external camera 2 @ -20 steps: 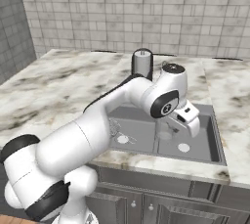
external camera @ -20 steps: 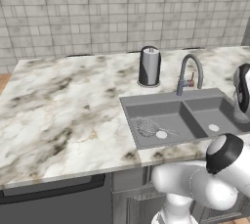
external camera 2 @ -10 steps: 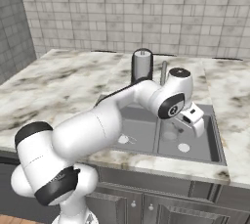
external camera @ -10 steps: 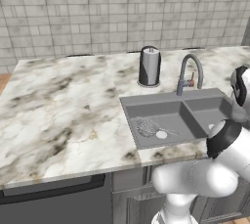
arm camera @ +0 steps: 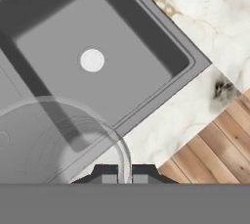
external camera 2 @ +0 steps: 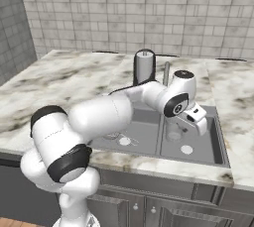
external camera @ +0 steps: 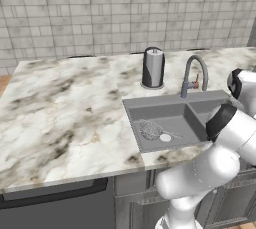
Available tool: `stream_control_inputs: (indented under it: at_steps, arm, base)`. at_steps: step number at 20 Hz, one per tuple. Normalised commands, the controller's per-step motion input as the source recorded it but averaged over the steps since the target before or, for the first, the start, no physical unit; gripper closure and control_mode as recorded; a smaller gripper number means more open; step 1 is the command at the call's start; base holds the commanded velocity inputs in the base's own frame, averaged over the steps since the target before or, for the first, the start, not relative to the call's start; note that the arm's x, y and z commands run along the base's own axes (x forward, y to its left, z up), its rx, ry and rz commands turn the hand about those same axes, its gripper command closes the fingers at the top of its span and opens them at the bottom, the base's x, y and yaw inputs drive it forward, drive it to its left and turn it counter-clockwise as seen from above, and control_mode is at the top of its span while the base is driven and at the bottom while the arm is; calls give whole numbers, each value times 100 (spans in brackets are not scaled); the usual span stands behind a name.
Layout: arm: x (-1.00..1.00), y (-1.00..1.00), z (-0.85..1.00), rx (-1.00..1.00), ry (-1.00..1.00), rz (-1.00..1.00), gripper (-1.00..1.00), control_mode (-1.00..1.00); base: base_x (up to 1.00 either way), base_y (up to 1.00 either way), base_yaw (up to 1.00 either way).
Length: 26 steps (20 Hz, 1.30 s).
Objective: Place the strainer in the left basin and the glass cup in the right basin of the sink.
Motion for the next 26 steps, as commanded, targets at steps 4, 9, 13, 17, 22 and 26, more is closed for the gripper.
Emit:
stream_control_inputs:
  at_steps: [4, 9, 13, 17, 22, 26]
  arm:
    - [34, -17, -24, 9, 9, 0, 100, -100]
    - [32, -13, -26, 8, 4, 0, 100, -100]
    - [31, -16, -23, 10, 1, 0, 100, -100]
    - [32, -14, -27, 5, 2, 0, 100, -100]
    - [28, -11, -31, 0, 0, 0, 100, -100]
    - [28, -9, -29, 0, 0, 0, 100, -100]
  base:
    - [0, 0, 0]
    - [0, 0, 0]
    - [0, 0, 0]
    - [0, 0, 0]
    - [0, 0, 0]
    - [0, 0, 0]
